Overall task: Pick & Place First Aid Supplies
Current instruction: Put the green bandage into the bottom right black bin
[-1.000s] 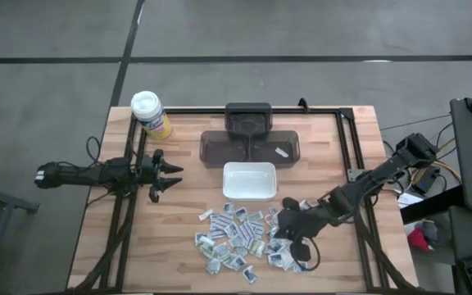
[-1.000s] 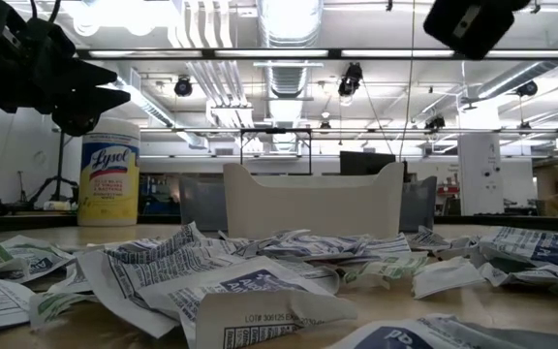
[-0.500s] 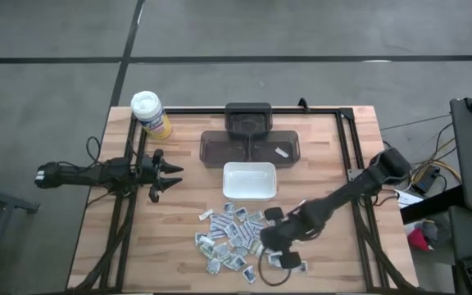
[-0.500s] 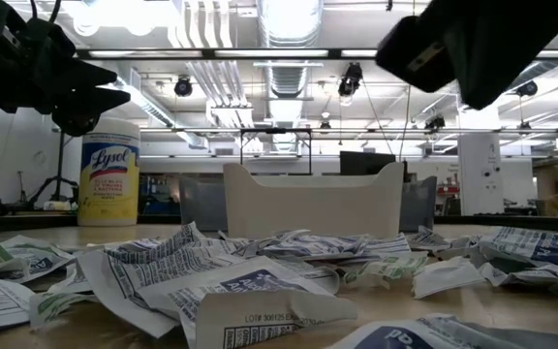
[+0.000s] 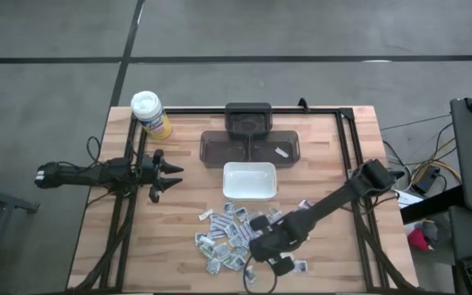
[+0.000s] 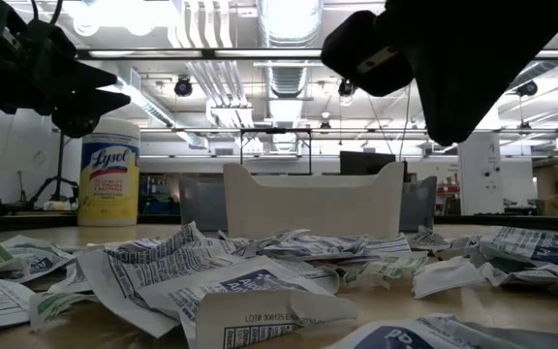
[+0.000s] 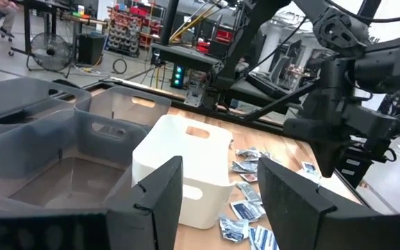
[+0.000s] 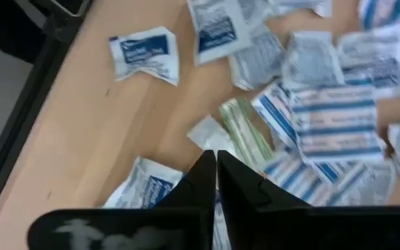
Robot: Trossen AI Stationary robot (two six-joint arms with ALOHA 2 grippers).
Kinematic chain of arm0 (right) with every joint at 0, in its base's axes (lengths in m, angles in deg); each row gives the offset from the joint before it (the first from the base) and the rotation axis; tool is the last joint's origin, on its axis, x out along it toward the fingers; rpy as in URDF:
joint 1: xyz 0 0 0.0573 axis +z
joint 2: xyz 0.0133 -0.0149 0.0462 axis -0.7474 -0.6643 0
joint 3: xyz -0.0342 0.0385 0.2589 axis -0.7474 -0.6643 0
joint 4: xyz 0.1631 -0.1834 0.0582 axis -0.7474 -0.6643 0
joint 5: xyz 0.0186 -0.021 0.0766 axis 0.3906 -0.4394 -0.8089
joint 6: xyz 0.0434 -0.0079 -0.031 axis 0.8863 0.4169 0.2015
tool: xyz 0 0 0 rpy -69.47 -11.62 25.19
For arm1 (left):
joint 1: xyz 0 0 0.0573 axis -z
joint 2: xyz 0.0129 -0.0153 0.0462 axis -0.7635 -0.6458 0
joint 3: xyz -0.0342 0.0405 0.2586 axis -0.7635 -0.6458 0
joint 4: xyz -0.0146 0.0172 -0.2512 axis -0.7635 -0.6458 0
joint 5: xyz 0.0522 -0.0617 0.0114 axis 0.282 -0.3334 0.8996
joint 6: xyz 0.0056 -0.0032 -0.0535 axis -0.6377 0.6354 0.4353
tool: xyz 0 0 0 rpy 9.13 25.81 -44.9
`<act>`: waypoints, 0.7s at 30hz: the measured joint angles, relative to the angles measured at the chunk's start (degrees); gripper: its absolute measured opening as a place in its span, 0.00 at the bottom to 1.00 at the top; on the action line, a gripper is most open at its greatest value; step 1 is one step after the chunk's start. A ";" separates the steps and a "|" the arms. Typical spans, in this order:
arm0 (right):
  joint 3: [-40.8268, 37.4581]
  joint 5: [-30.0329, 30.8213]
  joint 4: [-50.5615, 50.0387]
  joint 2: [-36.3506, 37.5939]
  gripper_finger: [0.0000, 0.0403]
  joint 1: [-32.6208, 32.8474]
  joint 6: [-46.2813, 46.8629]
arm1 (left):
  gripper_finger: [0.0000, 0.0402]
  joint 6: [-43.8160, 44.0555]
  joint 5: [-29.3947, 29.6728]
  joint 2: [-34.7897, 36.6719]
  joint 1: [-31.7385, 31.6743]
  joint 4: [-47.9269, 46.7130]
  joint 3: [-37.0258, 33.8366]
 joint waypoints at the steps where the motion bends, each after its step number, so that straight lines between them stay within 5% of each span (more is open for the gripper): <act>1: 0.27 -0.37 -0.01 -0.55 0.07 0.00 -0.38 | 0.46 0.28 0.00 -0.03 0.01 -0.01 0.00; 9: 0.72 -0.63 -1.44 -1.96 0.18 0.00 -5.02 | 0.46 0.52 -0.09 -0.11 0.00 -0.39 0.04; 21: -0.25 -2.15 -1.35 -2.02 0.19 -1.36 -6.68 | 0.46 0.55 -0.09 -0.16 0.02 -0.59 0.07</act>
